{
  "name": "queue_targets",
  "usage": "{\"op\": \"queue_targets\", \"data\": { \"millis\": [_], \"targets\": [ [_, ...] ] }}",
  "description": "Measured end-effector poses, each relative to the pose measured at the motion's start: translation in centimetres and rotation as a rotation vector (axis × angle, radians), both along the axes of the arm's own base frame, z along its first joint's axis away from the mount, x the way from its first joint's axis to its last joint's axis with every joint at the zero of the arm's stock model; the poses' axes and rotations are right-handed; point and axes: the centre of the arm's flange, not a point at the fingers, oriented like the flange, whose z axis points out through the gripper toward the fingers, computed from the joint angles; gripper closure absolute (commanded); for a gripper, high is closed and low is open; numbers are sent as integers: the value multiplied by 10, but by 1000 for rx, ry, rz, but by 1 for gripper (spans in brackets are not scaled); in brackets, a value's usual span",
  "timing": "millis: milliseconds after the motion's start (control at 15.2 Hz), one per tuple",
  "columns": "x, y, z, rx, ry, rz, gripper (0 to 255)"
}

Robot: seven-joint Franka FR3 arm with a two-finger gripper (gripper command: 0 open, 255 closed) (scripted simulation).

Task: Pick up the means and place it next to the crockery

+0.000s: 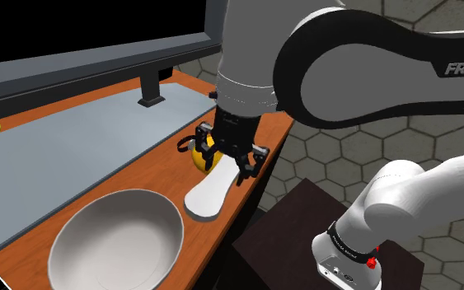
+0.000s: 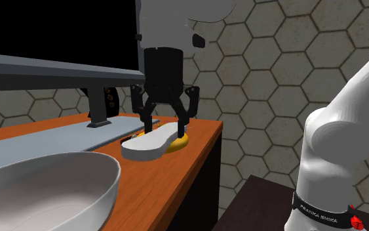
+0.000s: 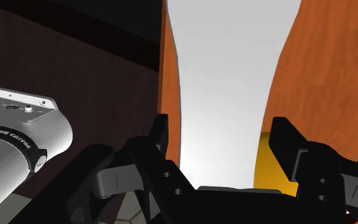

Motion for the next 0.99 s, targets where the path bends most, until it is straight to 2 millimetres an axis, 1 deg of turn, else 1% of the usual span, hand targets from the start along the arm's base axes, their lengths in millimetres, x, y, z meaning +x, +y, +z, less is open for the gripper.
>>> {"op": "queue_targets", "data": {
  "millis": [660,990],
  "targets": [
    [-1,0,-52,1,-2,0,255],
    [0,1,-56,2,-4,1,255]
  ]
}}
